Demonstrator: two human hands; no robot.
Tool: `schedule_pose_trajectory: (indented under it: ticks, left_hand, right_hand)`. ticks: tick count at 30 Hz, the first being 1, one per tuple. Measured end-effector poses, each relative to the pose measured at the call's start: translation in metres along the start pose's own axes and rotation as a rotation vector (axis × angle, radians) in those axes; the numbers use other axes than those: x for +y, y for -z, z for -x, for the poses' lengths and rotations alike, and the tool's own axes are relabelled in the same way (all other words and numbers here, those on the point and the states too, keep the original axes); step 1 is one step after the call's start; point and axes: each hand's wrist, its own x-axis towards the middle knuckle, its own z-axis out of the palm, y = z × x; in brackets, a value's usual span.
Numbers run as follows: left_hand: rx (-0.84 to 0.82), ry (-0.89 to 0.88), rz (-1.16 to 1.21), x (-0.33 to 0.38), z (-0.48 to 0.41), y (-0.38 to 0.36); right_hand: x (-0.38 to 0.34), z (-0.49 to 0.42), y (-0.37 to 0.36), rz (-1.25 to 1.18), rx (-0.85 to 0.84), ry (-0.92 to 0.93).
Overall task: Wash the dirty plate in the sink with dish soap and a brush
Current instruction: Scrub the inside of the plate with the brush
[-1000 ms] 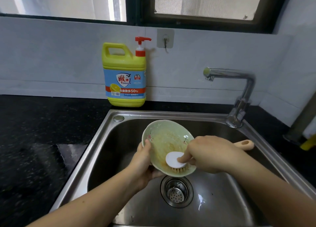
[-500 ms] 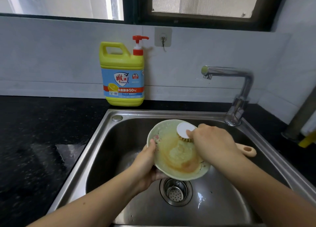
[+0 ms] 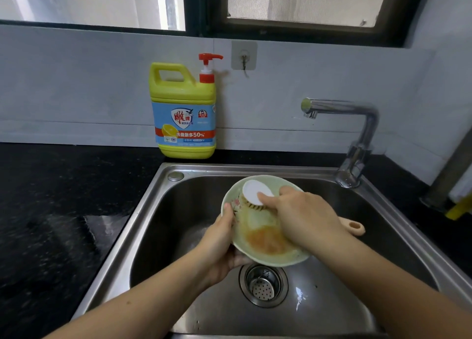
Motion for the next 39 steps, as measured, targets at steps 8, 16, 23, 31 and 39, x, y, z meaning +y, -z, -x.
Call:
schedule_pose_trajectory:
  ticks: [8,16,23,31,39]
  left_hand:
    - [0.015,0.01,-0.004,0.0,-0.001,0.004]
    - [0.044,-0.055,0.078,0.003,0.001,0.002]
    - [0.055,-0.06,0.086,0.003,0.001,0.003]
    - [0.07,-0.1,0.087,0.007,0.001,0.001]
    - [0.085,-0.113,0.082,0.008,0.001,0.003]
  right_hand:
    - [0.004,0.002,0.014,-0.035,-0.223,0.249]
    - [0.05,0.006,0.034,0.073,-0.332,-0.028]
    - [0.023,-0.003,0.009,-0.12,-0.284,0.158]
    - [0.038,-0.006,-0.001,0.004,-0.053,-0.001]
    - [0.026,-0.002,0.015,-0.213,-0.282,0.24]
